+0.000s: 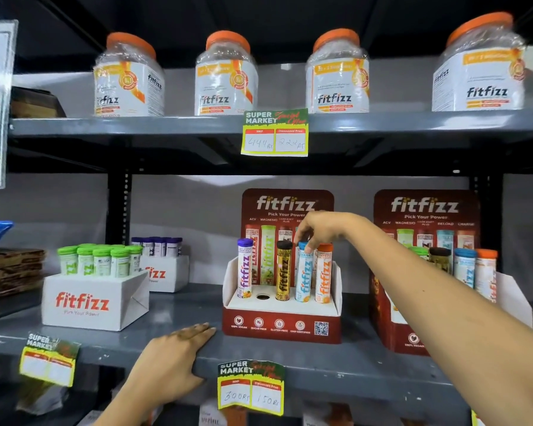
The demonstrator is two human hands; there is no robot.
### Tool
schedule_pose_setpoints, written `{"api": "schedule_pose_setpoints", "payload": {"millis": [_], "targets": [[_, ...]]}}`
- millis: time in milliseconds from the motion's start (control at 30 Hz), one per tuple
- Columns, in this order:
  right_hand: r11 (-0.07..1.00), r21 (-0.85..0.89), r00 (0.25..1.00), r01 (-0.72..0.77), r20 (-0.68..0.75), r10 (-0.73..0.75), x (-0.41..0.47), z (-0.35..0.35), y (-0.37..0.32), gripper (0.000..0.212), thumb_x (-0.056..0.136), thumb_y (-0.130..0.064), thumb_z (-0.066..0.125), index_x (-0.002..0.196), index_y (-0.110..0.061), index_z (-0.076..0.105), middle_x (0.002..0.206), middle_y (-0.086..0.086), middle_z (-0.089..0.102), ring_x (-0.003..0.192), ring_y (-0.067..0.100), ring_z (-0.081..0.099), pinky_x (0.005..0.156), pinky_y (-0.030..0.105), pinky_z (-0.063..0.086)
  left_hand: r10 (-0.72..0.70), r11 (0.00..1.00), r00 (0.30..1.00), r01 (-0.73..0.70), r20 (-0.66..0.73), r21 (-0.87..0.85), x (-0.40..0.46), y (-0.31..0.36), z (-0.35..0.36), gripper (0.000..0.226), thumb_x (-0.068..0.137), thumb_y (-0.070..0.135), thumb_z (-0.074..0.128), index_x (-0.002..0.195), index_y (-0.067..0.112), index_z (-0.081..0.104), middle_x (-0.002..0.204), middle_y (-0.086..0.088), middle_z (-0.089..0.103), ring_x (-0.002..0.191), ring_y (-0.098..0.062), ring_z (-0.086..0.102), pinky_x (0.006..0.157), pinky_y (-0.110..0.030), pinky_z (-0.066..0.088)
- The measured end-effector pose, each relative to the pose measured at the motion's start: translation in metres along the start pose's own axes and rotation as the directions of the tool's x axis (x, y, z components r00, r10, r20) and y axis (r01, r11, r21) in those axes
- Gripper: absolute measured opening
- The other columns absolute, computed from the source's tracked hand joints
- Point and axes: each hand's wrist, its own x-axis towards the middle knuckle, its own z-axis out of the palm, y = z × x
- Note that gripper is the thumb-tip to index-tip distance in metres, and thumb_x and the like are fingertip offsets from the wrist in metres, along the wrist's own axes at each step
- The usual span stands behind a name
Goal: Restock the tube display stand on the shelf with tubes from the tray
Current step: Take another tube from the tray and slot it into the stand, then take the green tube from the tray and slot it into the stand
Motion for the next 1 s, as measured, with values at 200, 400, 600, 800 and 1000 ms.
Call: {"api": "schedule_pose_setpoints", "payload": {"millis": [200, 400, 600, 800, 1000], "targets": [[1.000, 0.009, 1.000, 0.012, 0.002, -0.012, 0.002, 0.000, -0.004, 0.041, 0.084, -0.008, 0.067, 0.125, -0.013, 0.061, 0.128, 0.006, 0.061, 0.108, 0.019, 0.057, 0.085, 0.028, 0.048, 0.004, 1.000, 1.000, -0.004, 0.004, 0.006, 0.000, 0.000, 0.000, 0.078, 0.067, 0.058, 0.046, 0.141, 0.038, 0.034, 0.149, 0.017, 0.037, 0.131, -0.005, 0.040, 0.099, -0.028, 0.043], [1.000, 0.029, 1.000, -0.006, -0.008, 0.006, 0.002, 0.001, -0.003, 0.043, 0.084, -0.010, 0.068, 0.126, -0.012, 0.060, 0.126, 0.006, 0.064, 0.100, 0.015, 0.057, 0.083, 0.026, 0.047, 0.009, 1.000, 1.000, -0.009, 0.015, 0.026, 0.000, -0.001, 0.001, 0.080, 0.066, 0.057, 0.046, 0.142, 0.037, 0.034, 0.149, 0.016, 0.037, 0.131, -0.005, 0.040, 0.098, -0.028, 0.044], [0.997, 0.052, 0.998, -0.055, -0.028, 0.057, -0.007, 0.002, -0.003, 0.041, 0.085, -0.013, 0.067, 0.126, -0.015, 0.061, 0.128, 0.007, 0.063, 0.110, 0.020, 0.059, 0.087, 0.030, 0.050, 0.010, 0.998, 0.999, -0.013, 0.043, 0.060, 0.002, -0.004, 0.003, 0.081, 0.068, 0.054, 0.053, 0.144, 0.037, 0.029, 0.151, 0.016, 0.033, 0.133, -0.005, 0.036, 0.099, -0.028, 0.042], [0.987, -0.154, 0.909, -0.039, -0.415, -0.029, -0.040, 0.013, -0.055, 0.049, 0.086, -0.034, 0.063, 0.133, -0.029, 0.050, 0.138, 0.003, 0.054, 0.129, 0.025, 0.047, 0.103, 0.046, 0.034, 0.118, 0.991, 0.993, -0.119, 0.013, 0.060, -0.021, -0.007, -0.015, 0.091, 0.077, 0.047, 0.062, 0.149, 0.022, 0.012, 0.158, 0.003, 0.018, 0.143, -0.010, 0.010, 0.117, -0.034, -0.001], [0.780, 0.142, 0.666, 0.609, -0.626, -0.406, -0.090, 0.137, -0.199, 0.024, 0.087, -0.032, 0.057, 0.110, -0.026, 0.062, 0.114, -0.002, 0.064, 0.101, 0.021, 0.063, 0.086, 0.038, 0.051, 0.048, 0.993, 0.998, -0.044, -0.036, 0.113, -0.168, -0.037, -0.032, 0.081, 0.085, 0.058, 0.047, 0.149, 0.017, 0.018, 0.157, 0.000, 0.016, 0.144, -0.013, 0.008, 0.117, -0.040, 0.004]]}}
